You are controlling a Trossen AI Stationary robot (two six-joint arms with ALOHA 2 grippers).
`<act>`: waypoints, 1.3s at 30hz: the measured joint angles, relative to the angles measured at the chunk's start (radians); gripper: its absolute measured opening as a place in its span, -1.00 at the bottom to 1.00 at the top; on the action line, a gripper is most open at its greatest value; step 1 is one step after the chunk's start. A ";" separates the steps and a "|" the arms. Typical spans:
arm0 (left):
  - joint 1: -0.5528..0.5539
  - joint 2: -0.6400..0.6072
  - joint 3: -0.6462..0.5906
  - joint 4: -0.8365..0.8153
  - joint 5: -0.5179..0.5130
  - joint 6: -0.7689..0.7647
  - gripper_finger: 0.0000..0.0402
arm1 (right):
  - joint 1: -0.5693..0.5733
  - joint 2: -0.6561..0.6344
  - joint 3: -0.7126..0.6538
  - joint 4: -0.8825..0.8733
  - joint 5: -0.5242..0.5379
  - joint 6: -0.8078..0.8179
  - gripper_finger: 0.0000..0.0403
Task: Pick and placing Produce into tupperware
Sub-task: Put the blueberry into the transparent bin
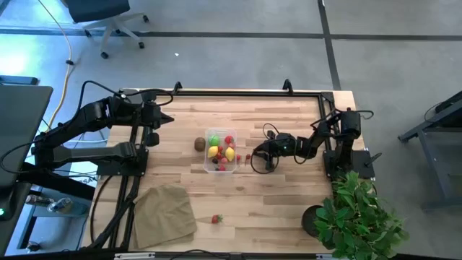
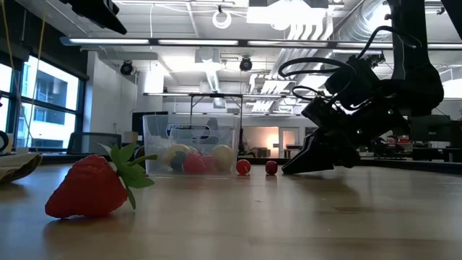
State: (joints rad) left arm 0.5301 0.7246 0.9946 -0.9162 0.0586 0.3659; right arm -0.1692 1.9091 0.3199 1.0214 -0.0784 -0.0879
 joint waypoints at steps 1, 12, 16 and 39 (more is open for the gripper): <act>0.000 0.000 0.000 0.000 0.000 0.000 -1.00 | 0.000 0.000 0.000 0.000 0.000 0.000 -0.68; 0.000 0.000 0.000 0.000 0.000 0.000 -1.00 | 0.000 -0.019 -0.002 0.005 0.022 0.035 -0.75; 0.000 0.000 0.000 0.000 0.000 0.000 -1.00 | 0.000 -0.064 -0.003 -0.010 0.026 0.045 -0.75; 0.000 0.000 0.000 0.000 0.000 0.000 -1.00 | -0.001 -0.304 0.716 -1.003 -0.026 -0.072 -0.75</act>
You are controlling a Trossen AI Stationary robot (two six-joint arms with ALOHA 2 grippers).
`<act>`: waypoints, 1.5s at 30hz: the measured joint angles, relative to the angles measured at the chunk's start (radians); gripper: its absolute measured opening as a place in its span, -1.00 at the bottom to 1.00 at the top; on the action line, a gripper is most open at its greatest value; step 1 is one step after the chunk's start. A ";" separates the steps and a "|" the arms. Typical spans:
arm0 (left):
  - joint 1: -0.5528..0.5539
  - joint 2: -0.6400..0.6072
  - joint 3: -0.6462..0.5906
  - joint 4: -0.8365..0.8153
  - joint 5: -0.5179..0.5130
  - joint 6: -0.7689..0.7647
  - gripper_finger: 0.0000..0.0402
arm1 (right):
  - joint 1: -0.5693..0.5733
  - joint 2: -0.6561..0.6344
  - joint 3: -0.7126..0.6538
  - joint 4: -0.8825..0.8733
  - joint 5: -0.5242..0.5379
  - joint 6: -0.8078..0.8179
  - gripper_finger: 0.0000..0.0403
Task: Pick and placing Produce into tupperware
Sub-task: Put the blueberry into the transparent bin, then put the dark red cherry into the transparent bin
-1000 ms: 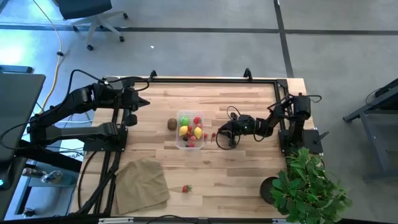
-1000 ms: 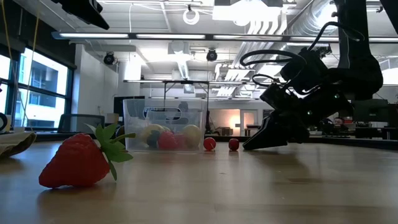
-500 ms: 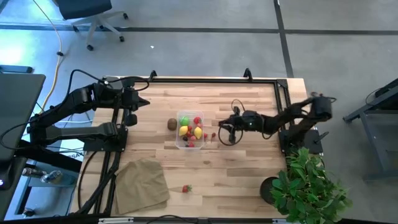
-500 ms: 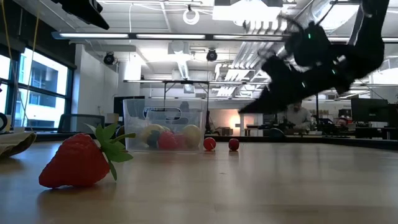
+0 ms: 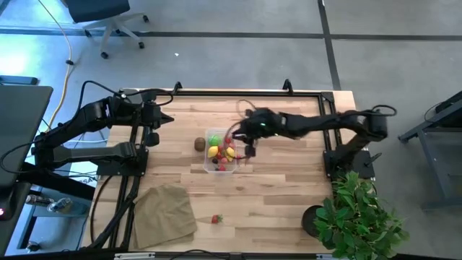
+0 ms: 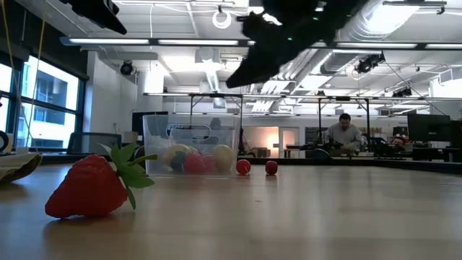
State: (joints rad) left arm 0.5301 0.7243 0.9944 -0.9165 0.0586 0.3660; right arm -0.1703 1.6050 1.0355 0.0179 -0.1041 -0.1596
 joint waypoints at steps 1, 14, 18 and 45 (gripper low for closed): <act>0.000 0.000 0.000 0.000 0.000 0.000 -1.00 | 0.000 0.034 0.053 -0.057 -0.017 -0.005 -0.75; 0.000 0.000 0.000 0.000 0.000 0.000 -1.00 | 0.000 0.381 0.442 -0.496 -0.029 -0.032 -0.75; 0.000 0.000 0.000 0.000 0.000 0.000 -1.00 | 0.000 0.431 0.475 -0.554 -0.035 -0.030 -0.75; 0.000 0.000 0.000 0.000 0.000 0.000 -1.00 | -0.006 0.485 0.482 -0.513 -0.063 -0.069 -0.43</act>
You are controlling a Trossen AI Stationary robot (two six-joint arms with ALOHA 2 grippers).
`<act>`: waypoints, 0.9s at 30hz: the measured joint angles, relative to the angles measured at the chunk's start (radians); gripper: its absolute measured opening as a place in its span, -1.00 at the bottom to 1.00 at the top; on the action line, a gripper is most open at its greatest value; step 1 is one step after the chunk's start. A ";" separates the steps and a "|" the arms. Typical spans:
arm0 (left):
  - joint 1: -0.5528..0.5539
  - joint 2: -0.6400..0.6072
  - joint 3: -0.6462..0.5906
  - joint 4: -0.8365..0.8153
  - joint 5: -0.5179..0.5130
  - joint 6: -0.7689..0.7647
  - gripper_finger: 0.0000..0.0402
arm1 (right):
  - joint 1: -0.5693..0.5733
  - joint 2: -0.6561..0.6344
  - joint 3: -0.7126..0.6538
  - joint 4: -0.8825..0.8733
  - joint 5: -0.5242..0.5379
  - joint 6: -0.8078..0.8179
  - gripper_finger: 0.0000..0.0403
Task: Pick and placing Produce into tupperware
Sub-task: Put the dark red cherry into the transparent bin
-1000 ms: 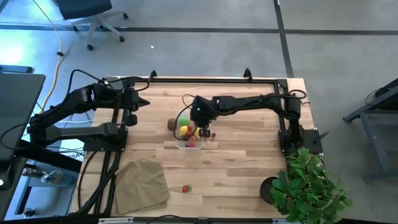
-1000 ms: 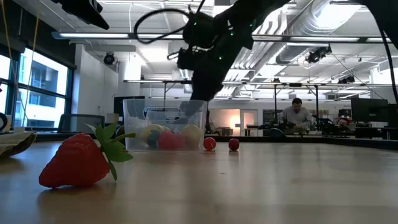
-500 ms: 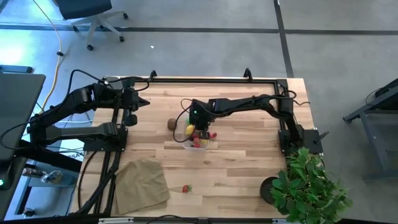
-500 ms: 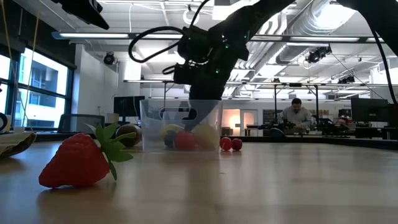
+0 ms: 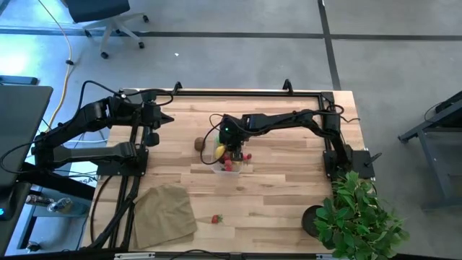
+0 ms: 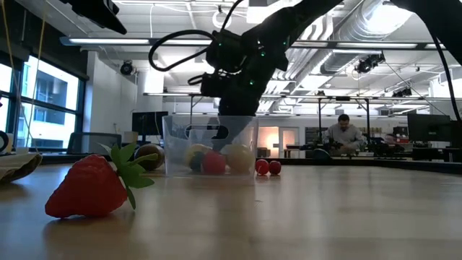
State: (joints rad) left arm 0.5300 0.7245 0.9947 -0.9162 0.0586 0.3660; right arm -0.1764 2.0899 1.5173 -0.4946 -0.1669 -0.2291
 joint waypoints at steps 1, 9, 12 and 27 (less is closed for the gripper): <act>0.000 0.000 0.000 0.000 0.000 0.000 -1.00 | 0.000 0.000 0.000 0.002 0.000 0.000 -0.41; 0.000 0.000 0.000 0.000 0.000 0.000 -1.00 | 0.000 -0.027 0.000 -0.033 -0.049 -0.041 -0.39; 0.000 0.000 0.000 0.000 0.000 0.000 -1.00 | -0.007 -0.070 0.000 -0.050 -0.068 -0.041 -0.39; 0.000 0.000 0.000 0.000 0.000 0.000 -1.00 | -0.169 -0.519 -0.284 -0.023 -0.149 -0.030 -0.39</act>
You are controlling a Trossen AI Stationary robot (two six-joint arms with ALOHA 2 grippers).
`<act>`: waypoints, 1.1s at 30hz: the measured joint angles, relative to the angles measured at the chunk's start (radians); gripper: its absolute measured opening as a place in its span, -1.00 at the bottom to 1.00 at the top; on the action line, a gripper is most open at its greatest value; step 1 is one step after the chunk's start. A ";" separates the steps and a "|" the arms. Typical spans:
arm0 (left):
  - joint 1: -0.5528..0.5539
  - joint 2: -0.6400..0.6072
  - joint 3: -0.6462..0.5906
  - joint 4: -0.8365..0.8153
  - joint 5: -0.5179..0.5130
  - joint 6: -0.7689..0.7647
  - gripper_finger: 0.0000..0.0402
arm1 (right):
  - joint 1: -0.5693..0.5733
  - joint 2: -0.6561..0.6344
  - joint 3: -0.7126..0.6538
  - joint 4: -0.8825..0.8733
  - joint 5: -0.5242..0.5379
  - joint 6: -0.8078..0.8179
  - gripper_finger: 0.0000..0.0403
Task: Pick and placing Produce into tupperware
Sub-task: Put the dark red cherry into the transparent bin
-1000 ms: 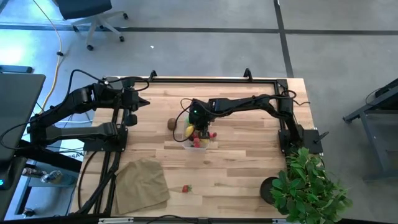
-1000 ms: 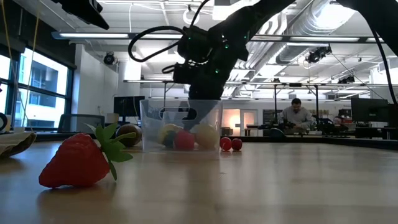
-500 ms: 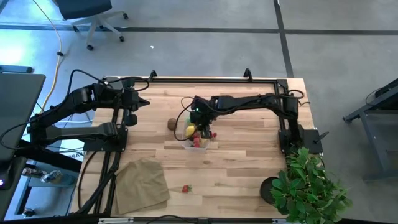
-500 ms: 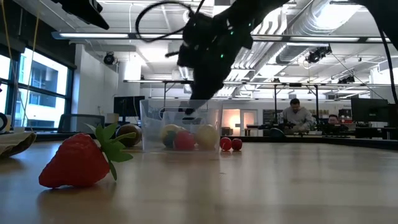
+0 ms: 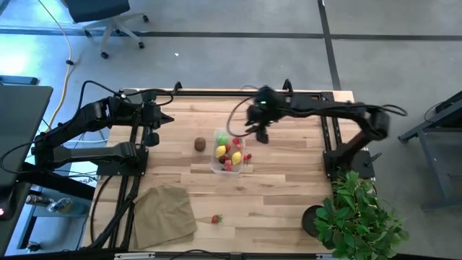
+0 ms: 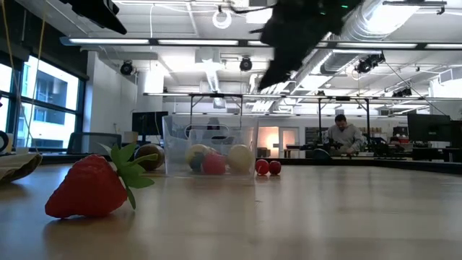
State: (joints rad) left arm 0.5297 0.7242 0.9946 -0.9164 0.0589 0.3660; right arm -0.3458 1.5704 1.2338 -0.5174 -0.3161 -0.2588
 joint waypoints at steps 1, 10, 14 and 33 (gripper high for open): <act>0.000 0.000 0.000 0.000 0.000 0.000 -1.00 | -0.011 -0.044 -0.058 0.036 -0.009 0.013 -0.39; 0.000 0.000 0.000 0.000 0.000 0.000 -1.00 | 0.035 -0.330 -0.568 0.431 -0.111 0.088 -0.39; 0.000 0.000 0.000 0.000 0.000 0.000 -1.00 | 0.095 -0.339 -0.710 0.602 -0.056 -0.041 -0.39; 0.000 0.000 0.000 0.000 0.000 0.000 -1.00 | 0.163 0.044 -0.814 1.161 0.069 0.029 -0.25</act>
State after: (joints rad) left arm 0.5301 0.7246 0.9945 -0.9161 0.0587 0.3660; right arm -0.1829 1.6146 0.4195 0.6436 -0.2475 -0.2300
